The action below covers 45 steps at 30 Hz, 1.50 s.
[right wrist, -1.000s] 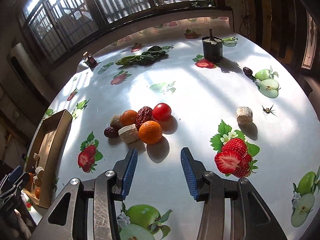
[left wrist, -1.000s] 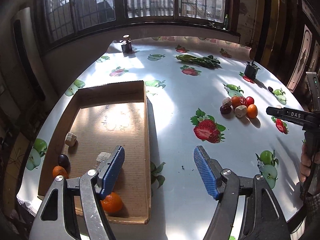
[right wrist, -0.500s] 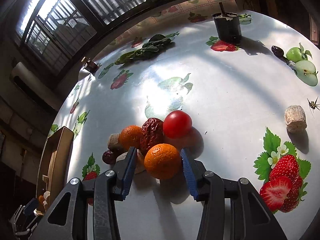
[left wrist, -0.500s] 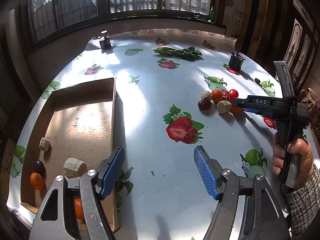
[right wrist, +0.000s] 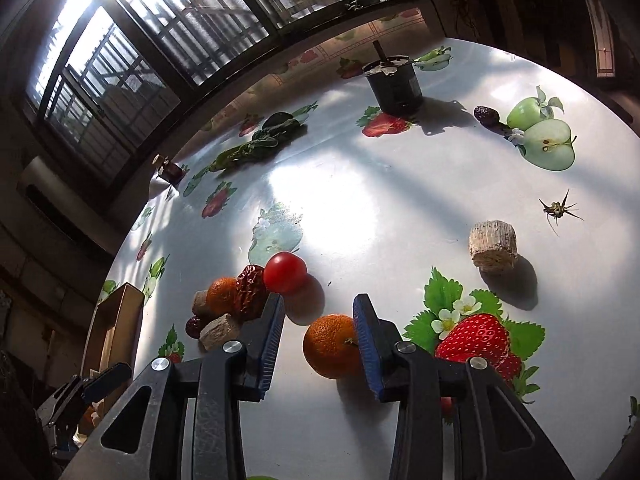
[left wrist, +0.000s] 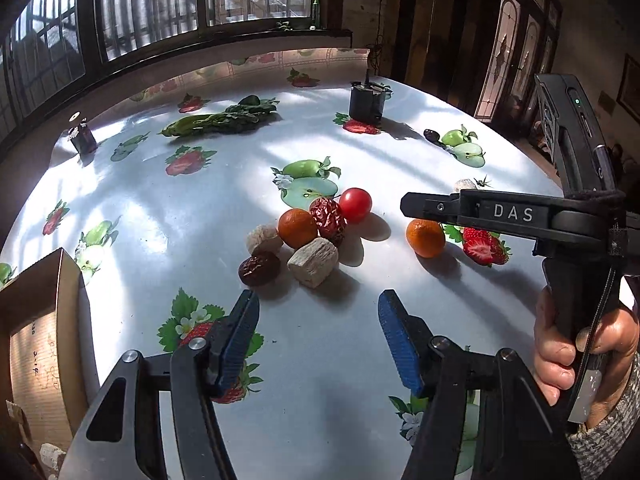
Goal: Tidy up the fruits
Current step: 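Grasp a white yam piece with the left tool while the right tool grasps an orange, then carry the yam piece into the box with the left tool while the right tool carries the orange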
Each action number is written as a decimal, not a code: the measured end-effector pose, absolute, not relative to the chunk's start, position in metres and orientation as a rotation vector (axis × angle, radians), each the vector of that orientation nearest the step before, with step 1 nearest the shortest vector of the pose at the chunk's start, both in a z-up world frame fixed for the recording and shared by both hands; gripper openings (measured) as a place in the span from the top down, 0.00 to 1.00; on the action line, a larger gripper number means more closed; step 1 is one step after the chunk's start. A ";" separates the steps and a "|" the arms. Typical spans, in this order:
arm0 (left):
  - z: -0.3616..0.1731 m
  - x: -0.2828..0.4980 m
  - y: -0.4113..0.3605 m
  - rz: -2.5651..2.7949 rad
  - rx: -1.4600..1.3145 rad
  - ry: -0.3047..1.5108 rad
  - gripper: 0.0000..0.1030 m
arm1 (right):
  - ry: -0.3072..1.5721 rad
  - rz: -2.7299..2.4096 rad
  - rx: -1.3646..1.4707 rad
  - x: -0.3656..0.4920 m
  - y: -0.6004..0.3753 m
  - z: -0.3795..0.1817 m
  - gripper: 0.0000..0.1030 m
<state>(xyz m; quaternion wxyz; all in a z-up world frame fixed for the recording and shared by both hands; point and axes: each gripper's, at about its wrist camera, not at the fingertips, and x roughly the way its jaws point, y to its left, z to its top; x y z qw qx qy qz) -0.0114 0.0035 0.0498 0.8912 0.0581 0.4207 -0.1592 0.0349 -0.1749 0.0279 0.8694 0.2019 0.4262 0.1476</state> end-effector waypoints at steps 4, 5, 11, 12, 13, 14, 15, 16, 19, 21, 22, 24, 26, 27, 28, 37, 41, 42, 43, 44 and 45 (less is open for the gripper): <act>0.041 0.014 -0.012 -0.343 0.162 0.872 0.53 | 0.907 0.305 0.430 0.035 -0.177 0.027 0.63; 0.039 0.019 -0.015 -0.343 0.175 0.871 0.53 | 0.914 0.299 0.423 0.034 -0.178 0.027 0.63; 0.024 0.038 -0.020 -0.339 0.197 0.888 0.53 | 0.957 0.318 0.429 0.036 -0.187 0.025 0.62; 0.023 0.039 -0.020 -0.333 0.197 0.880 0.53 | 0.965 0.320 0.423 0.036 -0.188 0.025 0.60; 0.022 0.038 -0.018 -0.325 0.193 0.876 0.59 | 0.973 0.320 0.411 0.036 -0.188 0.025 0.59; 0.021 0.038 -0.017 -0.306 0.196 0.868 0.64 | 0.981 0.319 0.397 0.036 -0.188 0.025 0.58; 0.020 0.036 -0.015 -0.300 0.198 0.862 0.67 | 0.993 0.309 0.375 0.036 -0.187 0.025 0.58; 0.020 0.035 -0.013 -0.306 0.187 0.859 0.67 | 1.006 0.300 0.349 0.036 -0.185 0.023 0.58; 0.020 0.033 -0.008 -0.318 0.155 0.857 0.67 | 1.030 0.271 0.229 0.034 -0.173 0.020 0.58; 0.021 0.031 -0.006 -0.319 0.141 0.864 0.67 | 1.027 0.253 0.148 0.032 -0.164 0.020 0.58; 0.022 0.030 -0.004 -0.320 0.133 0.868 0.67 | 1.025 0.246 0.115 0.031 -0.161 0.019 0.60; 0.026 0.025 -0.001 -0.316 0.121 0.867 0.67 | 1.023 0.236 0.084 0.030 -0.159 0.019 0.70; 0.032 0.017 0.002 -0.314 0.110 0.859 0.67 | 1.025 0.244 0.123 0.031 -0.165 0.018 0.70; 0.035 0.013 0.004 -0.313 0.101 0.857 0.67 | 1.026 0.248 0.142 0.032 -0.167 0.018 0.70; 0.038 0.009 0.007 -0.313 0.090 0.852 0.67 | 1.026 0.253 0.158 0.032 -0.169 0.018 0.70; 0.065 -0.038 0.046 -0.264 -0.022 0.808 0.67 | 1.028 0.360 0.338 0.036 -0.181 0.016 0.54; 0.070 -0.058 0.079 -0.205 -0.085 0.793 0.66 | 1.011 0.346 0.316 0.031 -0.177 0.017 0.54; 0.071 -0.062 0.089 -0.186 -0.093 0.792 0.66 | 1.012 0.332 0.310 0.030 -0.177 0.017 0.54; 0.072 -0.066 0.097 -0.170 -0.102 0.792 0.66 | 1.013 0.316 0.304 0.027 -0.176 0.018 0.54; 0.073 -0.070 0.106 -0.156 -0.115 0.789 0.66 | 1.012 0.302 0.297 0.024 -0.177 0.018 0.54; 0.074 -0.074 0.116 -0.144 -0.131 0.785 0.66 | 1.012 0.291 0.287 0.021 -0.176 0.018 0.54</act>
